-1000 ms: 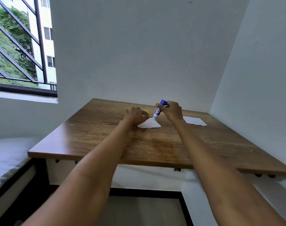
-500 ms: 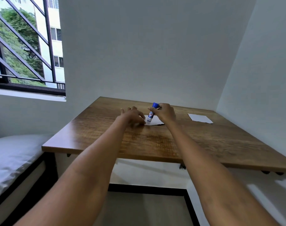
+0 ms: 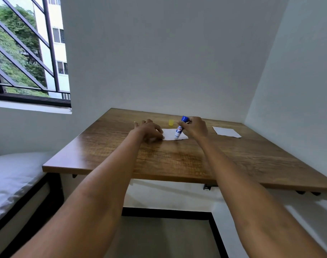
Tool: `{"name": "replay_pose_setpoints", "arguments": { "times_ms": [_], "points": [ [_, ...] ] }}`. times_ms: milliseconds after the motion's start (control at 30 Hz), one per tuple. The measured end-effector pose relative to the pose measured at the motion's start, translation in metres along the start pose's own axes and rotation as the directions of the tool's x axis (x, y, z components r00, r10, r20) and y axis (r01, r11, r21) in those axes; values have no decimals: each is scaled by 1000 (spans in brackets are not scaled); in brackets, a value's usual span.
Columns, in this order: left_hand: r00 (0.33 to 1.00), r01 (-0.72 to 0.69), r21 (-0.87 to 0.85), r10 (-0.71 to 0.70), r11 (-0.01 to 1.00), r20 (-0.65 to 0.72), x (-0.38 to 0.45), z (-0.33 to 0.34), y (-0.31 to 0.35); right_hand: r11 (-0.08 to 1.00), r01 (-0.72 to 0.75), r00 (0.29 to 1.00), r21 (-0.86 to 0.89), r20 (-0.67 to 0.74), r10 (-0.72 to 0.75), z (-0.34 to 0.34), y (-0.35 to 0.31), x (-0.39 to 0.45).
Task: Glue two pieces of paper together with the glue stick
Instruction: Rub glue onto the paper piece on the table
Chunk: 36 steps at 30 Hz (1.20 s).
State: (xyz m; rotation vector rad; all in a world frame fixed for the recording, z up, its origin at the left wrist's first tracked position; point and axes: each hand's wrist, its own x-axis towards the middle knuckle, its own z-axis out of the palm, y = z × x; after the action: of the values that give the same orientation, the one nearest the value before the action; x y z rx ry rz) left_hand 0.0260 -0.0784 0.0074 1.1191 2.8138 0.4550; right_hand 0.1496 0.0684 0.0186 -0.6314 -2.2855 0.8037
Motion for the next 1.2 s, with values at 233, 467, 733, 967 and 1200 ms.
{"name": "replay_pose_setpoints", "arguments": {
  "times_ms": [233, 467, 733, 967, 1200],
  "points": [
    [1000, -2, -51, 3, 999, 12, 1, 0, -3, 998, -58, 993, -7, -102, 56, -25, 19, 5],
    [996, -29, -311, 2, 950, -85, 5, -6, -10, 988, 28, 987, 152, -163, -3, 3, -16, 8],
    [982, -9, -89, -8, 996, -189, 7, -2, -19, 995, 43, 993, 93, -110, -32, 53, -39, 17],
    [989, -42, 50, 49, 998, -140, 9, 1, -24, 999, 22, 992, 30, -124, -19, 62, -40, 20],
    [984, -79, 152, 101, 985, -147, 8, 0, -24, 998, 34, 994, -44, -100, -39, 67, -41, 22]
  ]
}}
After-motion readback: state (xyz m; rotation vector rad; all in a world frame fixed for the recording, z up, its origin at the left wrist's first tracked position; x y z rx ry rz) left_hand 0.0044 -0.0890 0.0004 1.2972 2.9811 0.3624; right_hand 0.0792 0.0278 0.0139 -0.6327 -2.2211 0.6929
